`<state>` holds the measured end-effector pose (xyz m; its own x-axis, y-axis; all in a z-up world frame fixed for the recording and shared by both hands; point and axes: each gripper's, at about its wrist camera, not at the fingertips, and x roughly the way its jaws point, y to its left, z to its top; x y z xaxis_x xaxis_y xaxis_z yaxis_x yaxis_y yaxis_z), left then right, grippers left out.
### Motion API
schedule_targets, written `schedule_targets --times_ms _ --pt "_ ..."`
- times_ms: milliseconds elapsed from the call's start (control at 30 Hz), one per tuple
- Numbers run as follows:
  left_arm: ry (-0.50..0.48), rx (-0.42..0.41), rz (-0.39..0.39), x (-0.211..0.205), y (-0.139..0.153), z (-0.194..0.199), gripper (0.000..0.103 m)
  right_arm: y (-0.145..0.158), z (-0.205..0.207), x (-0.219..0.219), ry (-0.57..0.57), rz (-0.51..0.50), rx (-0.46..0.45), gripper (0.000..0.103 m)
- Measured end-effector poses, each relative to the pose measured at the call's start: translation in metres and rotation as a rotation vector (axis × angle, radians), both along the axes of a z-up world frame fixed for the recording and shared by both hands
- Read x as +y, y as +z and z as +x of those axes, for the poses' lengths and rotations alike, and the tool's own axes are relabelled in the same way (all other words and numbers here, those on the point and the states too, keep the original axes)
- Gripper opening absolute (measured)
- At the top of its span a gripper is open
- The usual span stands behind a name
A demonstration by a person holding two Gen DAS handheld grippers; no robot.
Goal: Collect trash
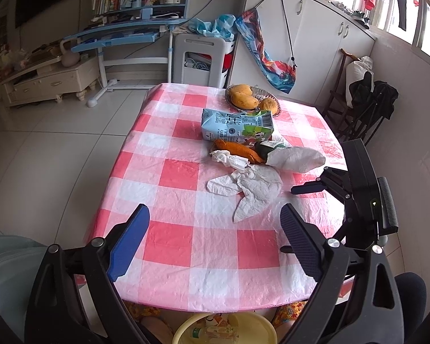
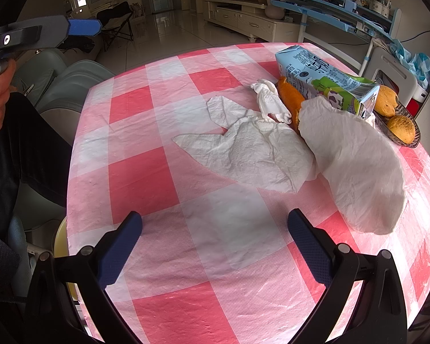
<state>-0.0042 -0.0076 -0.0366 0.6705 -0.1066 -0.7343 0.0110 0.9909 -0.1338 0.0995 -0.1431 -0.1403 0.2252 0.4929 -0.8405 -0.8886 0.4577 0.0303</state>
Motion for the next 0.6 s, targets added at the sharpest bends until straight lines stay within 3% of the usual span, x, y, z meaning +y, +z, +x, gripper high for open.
schedule_targets --times_ms 600 --pt "-0.028 -0.045 -0.010 -0.0020 0.0085 -0.0032 0.090 -0.0001 0.0002 0.0000 0.001 0.001 0.000 0.097"
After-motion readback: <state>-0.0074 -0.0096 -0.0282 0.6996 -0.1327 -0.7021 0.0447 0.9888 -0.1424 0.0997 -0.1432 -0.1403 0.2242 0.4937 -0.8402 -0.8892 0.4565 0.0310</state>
